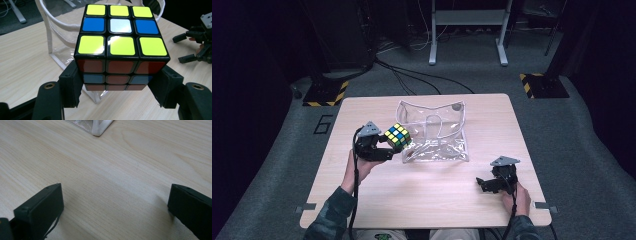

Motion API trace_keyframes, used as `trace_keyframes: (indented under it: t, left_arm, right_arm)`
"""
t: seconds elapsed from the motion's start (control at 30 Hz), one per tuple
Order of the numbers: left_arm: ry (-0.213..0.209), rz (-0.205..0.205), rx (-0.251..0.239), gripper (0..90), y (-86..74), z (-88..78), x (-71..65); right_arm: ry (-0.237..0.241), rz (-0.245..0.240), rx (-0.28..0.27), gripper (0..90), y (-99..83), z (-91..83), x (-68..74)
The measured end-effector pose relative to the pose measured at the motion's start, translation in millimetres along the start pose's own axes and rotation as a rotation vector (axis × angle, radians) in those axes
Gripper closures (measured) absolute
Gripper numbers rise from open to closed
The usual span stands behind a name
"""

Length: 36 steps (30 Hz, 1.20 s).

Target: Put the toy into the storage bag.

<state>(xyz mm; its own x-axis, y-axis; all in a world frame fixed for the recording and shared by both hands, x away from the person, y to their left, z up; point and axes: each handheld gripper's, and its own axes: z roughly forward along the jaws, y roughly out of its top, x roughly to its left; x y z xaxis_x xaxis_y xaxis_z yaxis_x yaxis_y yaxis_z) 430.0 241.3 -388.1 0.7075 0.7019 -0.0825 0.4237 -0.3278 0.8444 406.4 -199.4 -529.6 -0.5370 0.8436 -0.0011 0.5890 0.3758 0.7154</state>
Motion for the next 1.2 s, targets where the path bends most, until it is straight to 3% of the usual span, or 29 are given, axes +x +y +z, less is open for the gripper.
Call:
trace_keyframes:
  t: [0.17, 0.63, 1.2]
  left_arm:
    - [-0.007, -0.01, -0.012, 34.0, 7.3, -2.9, 4.4]
    - [-0.013, 0.019, -0.039, 34.0, 33.4, -2.4, 3.9]
    - [-0.006, 0.023, -0.032, 34.0, 47.9, 2.7, 9.3]
  right_arm:
    - [-0.003, 0.001, 0.003, 0.0, -0.1, -0.2, -0.6]
    - [-0.01, 0.009, 0.002, 0.0, 0.0, -0.1, -1.1]
    - [-0.006, 0.007, 0.004, 0.0, 0.4, 0.2, -1.7]
